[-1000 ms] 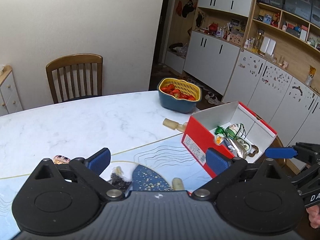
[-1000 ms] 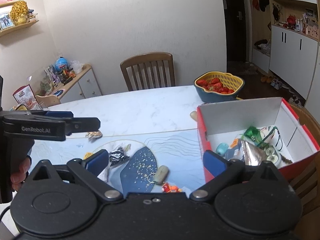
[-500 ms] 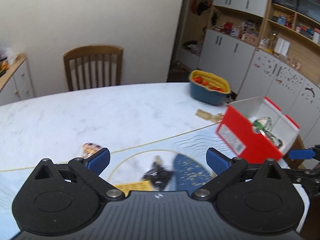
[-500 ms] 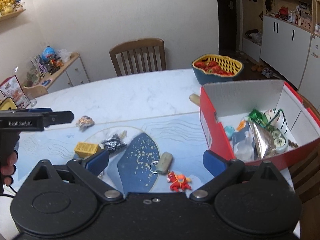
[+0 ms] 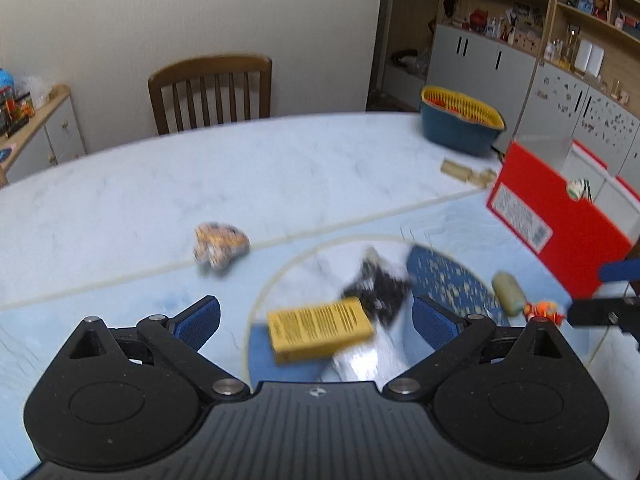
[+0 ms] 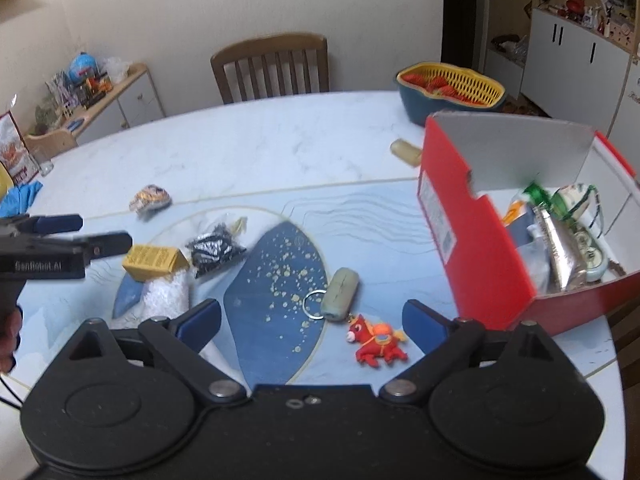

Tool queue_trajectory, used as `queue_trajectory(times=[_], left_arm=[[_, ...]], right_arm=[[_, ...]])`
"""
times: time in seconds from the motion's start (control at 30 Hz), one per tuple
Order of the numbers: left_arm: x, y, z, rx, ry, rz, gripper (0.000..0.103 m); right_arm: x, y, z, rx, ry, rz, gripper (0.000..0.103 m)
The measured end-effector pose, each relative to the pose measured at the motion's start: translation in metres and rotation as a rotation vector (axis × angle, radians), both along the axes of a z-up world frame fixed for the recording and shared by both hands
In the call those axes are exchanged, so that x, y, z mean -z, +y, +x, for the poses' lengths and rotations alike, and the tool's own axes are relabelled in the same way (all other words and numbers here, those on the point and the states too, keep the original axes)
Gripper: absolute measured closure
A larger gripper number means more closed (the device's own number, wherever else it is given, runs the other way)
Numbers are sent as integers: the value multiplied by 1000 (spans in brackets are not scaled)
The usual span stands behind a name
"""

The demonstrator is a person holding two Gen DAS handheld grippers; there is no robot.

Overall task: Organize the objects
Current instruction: 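Withdraw both tools from the shoebox back over the table items, then grasp the bag of white beads with the left tool while the right tool grasps the pale green cylinder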

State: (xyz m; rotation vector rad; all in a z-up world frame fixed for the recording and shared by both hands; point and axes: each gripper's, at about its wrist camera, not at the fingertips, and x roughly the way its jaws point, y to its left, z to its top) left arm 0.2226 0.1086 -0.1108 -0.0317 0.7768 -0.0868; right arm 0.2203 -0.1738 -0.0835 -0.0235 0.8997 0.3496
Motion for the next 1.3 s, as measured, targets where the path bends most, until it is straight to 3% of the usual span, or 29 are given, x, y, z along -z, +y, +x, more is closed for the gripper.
queue_trajectory(times=[0.4,0.7,0.93,1.3], left_arm=[[36,-30,-9,-7,40,18,0],[46,-38,-3,-26,45,10,0],[51,-36,-1,-68,58,-15,1],[52,-37,1,-83,87,-29,30]], right_arm=[[38,11,31,26,62,-39,15],[51,7,58,118,102,5,29],[62,1,71,187,148,23,47],[64,3,79,218,171,41,67]])
